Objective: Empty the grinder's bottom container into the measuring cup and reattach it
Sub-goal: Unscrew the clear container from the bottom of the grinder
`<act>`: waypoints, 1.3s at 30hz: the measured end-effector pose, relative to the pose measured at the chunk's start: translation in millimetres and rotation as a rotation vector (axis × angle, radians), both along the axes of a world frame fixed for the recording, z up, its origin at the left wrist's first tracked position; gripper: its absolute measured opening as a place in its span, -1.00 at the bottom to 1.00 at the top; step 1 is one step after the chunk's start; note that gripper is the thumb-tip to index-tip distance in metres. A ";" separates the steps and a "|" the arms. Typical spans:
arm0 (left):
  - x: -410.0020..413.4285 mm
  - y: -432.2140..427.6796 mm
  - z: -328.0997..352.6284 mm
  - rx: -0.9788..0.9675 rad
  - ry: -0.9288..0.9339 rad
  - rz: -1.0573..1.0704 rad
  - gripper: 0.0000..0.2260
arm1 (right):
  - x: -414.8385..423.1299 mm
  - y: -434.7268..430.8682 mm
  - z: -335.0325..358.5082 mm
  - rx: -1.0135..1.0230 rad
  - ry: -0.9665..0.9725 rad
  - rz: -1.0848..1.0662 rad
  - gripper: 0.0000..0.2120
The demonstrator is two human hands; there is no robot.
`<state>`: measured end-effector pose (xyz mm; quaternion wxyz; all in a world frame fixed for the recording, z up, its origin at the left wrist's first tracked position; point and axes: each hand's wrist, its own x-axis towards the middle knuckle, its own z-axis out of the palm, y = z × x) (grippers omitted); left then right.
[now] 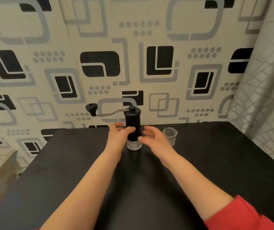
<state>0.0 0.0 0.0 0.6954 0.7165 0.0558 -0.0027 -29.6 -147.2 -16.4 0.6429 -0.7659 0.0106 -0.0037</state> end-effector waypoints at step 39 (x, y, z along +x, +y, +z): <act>4.1 -10.4 -0.3 0.054 -0.300 -0.202 -0.58 | 8.0 9.0 -20.0 -0.097 -0.023 0.112 -0.42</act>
